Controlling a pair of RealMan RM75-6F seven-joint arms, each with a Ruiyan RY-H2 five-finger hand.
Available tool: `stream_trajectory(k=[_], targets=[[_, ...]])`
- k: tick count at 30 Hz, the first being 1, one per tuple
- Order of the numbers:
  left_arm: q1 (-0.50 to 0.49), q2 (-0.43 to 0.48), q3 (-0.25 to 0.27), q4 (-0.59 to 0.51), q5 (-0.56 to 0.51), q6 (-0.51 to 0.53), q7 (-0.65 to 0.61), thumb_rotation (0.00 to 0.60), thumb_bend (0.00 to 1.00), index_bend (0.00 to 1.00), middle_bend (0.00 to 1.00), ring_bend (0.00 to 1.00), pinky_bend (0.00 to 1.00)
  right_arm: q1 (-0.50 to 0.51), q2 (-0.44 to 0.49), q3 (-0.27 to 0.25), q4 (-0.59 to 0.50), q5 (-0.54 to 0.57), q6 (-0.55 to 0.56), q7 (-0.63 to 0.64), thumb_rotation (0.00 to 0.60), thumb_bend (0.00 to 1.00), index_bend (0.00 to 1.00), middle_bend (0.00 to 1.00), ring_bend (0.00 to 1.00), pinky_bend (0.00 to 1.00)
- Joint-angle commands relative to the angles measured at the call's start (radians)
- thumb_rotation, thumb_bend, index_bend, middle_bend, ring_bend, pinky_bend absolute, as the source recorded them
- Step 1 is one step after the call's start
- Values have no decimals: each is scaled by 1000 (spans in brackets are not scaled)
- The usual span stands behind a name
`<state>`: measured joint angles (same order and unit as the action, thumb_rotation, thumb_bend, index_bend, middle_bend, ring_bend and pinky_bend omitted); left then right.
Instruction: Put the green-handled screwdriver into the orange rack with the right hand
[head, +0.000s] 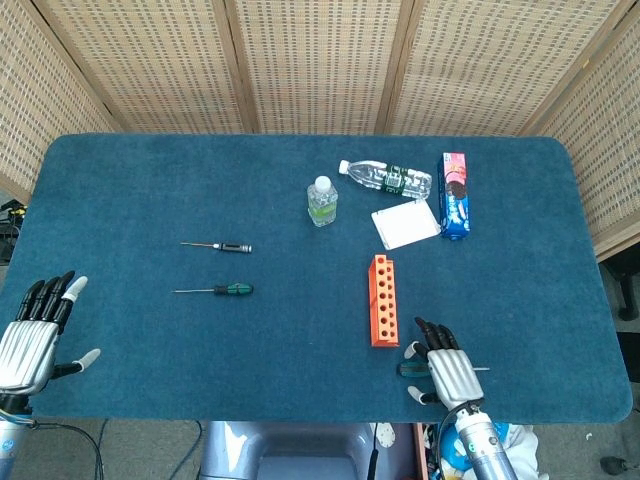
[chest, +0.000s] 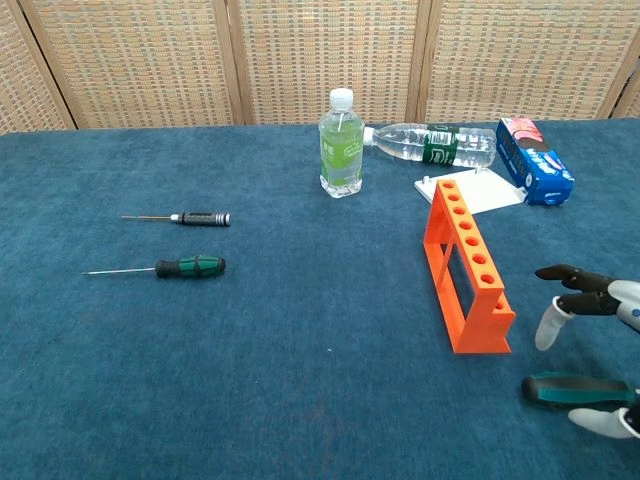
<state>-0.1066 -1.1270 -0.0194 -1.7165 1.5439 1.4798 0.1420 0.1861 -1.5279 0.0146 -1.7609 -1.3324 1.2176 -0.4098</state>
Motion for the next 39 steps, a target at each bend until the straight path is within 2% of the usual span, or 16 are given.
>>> stream_trajectory(k=[1,27,39], targets=[[0,0,0,0,0,0,-1,600,0,0,0,0,0,3,-8,3,7,10,-3,-5,600,179,387,0,0,0],[-1,0,1,1,2,-1,-1,600,0,0,0,0,0,23,-29,6,83,85,-38,30,600,181,408,0,0,0],[-2,-2,1,3,0,-4,1,600,0,0,0,0,0,56,-35,28,99,120,-71,18,600,185,433,0,0,0]])
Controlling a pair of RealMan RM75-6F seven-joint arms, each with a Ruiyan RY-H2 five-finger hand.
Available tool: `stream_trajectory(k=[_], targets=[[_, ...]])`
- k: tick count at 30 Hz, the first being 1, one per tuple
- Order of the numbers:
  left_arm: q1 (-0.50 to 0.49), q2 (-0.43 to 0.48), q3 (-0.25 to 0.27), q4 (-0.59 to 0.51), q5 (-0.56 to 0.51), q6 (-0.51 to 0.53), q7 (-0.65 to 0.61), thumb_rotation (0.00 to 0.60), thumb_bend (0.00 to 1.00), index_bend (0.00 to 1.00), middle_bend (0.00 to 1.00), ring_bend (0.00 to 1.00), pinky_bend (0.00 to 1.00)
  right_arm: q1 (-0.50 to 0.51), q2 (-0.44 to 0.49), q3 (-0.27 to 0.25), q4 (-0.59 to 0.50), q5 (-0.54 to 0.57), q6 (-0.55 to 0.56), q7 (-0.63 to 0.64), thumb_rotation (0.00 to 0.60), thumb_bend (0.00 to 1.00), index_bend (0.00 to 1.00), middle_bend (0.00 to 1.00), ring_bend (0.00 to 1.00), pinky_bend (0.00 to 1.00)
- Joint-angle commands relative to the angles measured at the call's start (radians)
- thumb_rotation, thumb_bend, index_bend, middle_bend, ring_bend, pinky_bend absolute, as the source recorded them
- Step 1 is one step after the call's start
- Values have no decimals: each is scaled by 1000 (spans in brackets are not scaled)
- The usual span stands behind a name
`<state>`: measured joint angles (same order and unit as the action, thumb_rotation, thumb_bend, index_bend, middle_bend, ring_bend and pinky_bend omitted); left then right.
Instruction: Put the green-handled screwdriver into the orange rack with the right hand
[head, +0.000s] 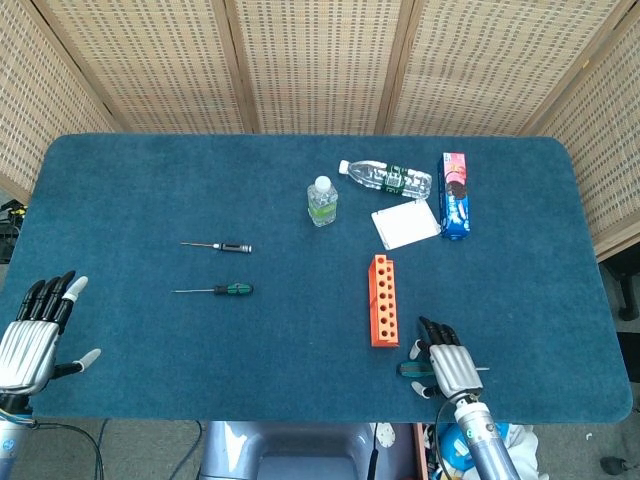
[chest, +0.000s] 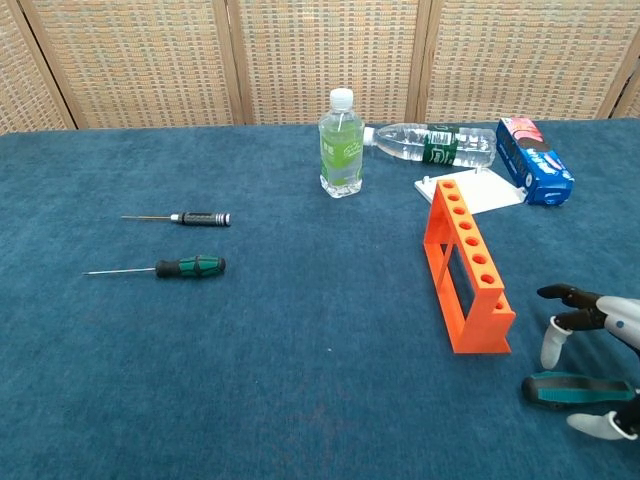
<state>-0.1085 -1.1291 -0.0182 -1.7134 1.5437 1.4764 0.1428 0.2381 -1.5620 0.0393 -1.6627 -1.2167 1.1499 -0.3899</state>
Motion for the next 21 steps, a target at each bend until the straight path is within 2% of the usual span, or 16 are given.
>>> stream_trajectory(k=[1,5,15,21], targets=[[0,0,0,0,0,0,1,600,0,0,0,0,0,6,-1,3,1,7,-5,-3,600,186,436,0,0,0],[0,0,-1,1,-2,0,0,600,0,0,0,0,0,12,-2,4,4,18,-13,-7,600,187,465,0,0,0],[0,0,-1,1,1,3,-3,600,0,0,0,0,0,18,-9,3,10,12,-1,4,600,187,624,0,0,0],[0,0,0,2,2,2,-4,600,0,0,0,0,0,20,0,8,-2,0,14,9,600,188,636,0,0,0]])
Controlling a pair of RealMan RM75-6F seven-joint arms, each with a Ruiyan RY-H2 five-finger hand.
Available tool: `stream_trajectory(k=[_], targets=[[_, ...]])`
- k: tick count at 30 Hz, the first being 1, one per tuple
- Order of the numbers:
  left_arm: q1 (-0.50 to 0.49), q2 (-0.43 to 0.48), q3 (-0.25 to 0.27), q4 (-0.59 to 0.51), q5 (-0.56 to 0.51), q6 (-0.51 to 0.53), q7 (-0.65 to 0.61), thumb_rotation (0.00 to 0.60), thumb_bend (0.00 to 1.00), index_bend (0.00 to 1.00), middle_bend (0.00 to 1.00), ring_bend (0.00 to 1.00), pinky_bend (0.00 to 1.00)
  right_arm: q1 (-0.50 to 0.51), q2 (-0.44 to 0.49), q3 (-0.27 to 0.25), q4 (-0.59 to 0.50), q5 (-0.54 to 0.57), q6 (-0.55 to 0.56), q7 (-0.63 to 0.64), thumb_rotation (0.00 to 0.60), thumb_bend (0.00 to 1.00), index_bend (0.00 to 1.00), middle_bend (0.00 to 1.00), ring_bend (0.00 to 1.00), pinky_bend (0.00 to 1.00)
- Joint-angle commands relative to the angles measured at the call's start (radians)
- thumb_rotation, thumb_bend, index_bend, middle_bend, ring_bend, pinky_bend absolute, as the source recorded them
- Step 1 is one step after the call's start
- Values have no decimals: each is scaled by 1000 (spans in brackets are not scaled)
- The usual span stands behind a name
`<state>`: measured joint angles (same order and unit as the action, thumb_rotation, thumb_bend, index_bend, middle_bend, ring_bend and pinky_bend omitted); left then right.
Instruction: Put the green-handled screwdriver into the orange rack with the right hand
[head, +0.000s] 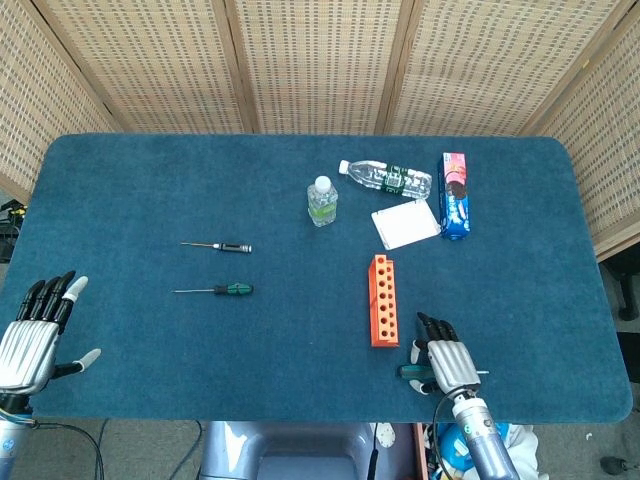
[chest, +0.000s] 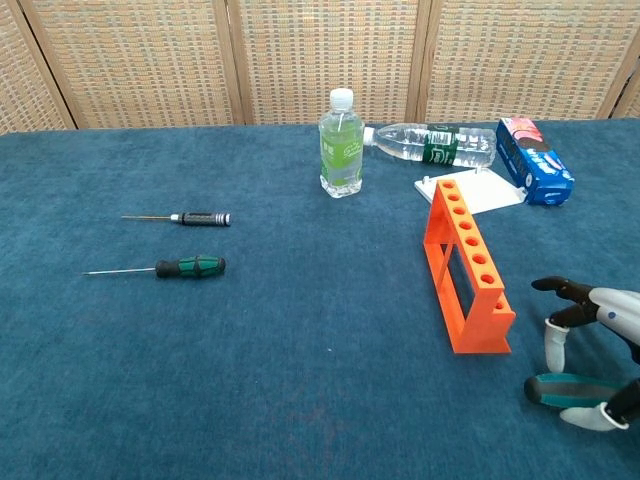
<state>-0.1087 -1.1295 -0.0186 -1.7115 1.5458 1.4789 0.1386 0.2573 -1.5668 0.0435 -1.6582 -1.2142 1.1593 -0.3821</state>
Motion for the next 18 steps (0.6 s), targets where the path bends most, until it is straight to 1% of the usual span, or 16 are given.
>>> stream_trajectory(k=[1,6,9,11,16,18], targets=[[0,0,0,0,0,0,0,600,0,0,0,0,0,2,9,8,-14,-4,9,5,600,188,636,0,0,0],[1,1,-2,1,-1,4,-6,600,0,0,0,0,0,10,65,54,-85,5,26,37,600,187,636,0,0,0],[1,2,-2,2,0,4,-9,600,0,0,0,0,0,17,127,95,-147,11,46,41,600,187,636,0,0,0],[0,2,-2,2,1,4,-10,600,0,0,0,0,0,18,152,113,-171,15,57,43,600,188,636,0,0,0],[1,2,-1,1,3,4,-9,600,0,0,0,0,0,20,256,180,-253,40,85,66,600,188,636,0,0,0],[0,2,-1,1,3,4,-9,600,0,0,0,0,0,22,286,194,-273,48,86,71,600,189,636,0,0,0]])
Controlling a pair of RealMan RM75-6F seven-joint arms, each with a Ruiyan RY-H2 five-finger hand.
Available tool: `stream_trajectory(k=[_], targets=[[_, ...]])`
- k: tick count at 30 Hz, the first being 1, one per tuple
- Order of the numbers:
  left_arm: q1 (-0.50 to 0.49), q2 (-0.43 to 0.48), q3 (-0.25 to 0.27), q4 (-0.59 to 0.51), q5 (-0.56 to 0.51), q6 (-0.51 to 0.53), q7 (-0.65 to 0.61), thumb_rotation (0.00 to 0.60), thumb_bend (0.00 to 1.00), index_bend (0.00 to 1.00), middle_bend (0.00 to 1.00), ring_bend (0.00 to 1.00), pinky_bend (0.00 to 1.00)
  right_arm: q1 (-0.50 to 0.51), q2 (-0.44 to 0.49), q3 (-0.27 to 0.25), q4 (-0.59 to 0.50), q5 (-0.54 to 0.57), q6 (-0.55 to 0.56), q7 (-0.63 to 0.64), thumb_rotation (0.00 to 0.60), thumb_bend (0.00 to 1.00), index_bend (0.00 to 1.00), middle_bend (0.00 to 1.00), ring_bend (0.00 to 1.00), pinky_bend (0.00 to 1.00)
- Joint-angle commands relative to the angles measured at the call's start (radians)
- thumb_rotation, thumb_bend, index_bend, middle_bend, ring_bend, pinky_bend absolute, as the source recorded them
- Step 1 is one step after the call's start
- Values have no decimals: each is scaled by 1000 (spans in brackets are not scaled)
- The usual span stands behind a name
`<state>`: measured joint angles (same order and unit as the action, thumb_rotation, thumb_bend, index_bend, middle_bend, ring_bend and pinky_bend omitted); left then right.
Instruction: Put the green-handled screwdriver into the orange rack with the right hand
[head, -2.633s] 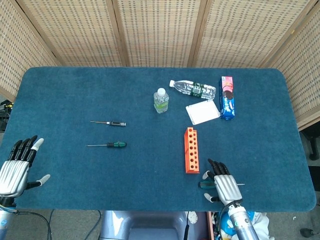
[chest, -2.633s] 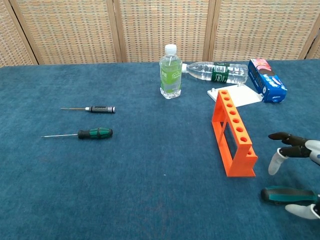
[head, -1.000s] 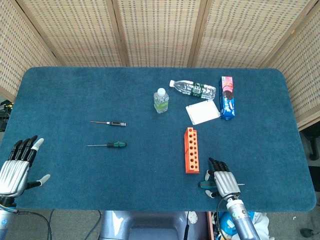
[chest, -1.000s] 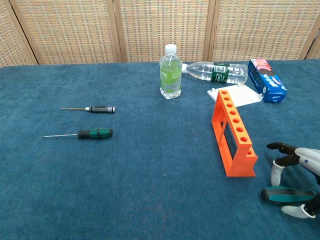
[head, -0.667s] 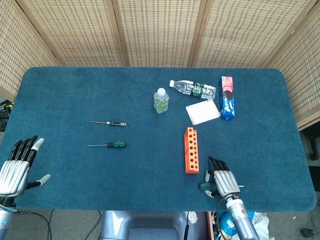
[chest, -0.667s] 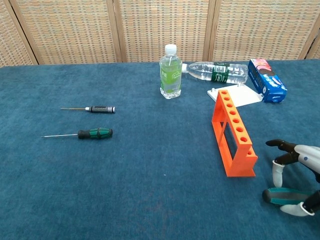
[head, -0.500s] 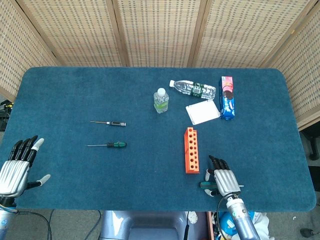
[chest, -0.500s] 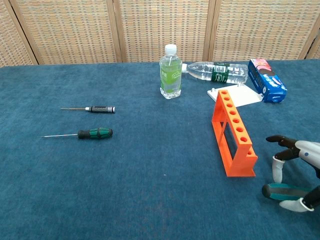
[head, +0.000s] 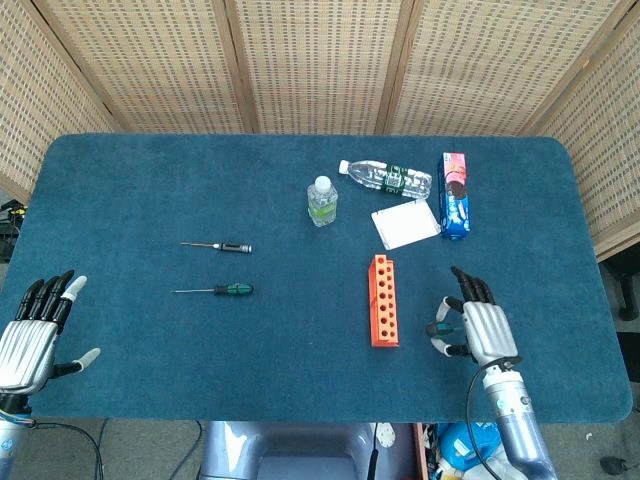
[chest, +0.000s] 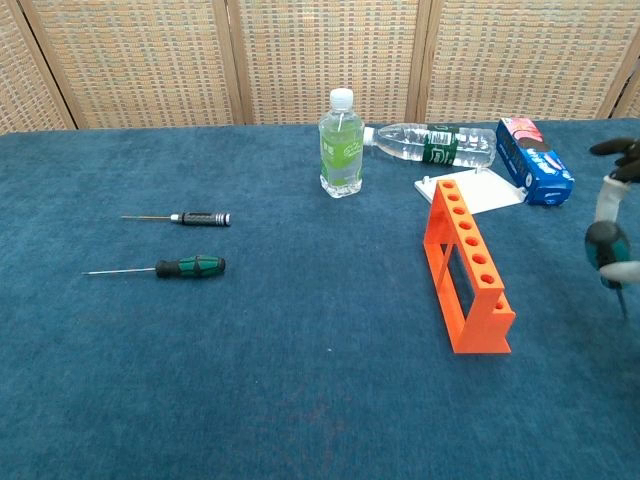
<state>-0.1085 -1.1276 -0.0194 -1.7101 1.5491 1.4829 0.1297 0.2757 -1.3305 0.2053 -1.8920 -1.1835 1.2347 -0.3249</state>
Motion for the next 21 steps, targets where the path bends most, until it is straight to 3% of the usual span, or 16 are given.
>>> stream_trajectory(k=[1,11,21], targets=[[0,0,0,0,0,-1,0,600,0,0,0,0,0,5,71,42,-52,22,13,16,600,189,636,0,0,0],[-1,-2,1,-1,1,-3,4,600,0,0,0,0,0,23,189,108,-149,43,38,20,600,189,636,0,0,0],[-1,-2,0,0,5,3,1,600,0,0,0,0,0,90,228,154,-270,128,16,-36,600,189,636,0,0,0]])
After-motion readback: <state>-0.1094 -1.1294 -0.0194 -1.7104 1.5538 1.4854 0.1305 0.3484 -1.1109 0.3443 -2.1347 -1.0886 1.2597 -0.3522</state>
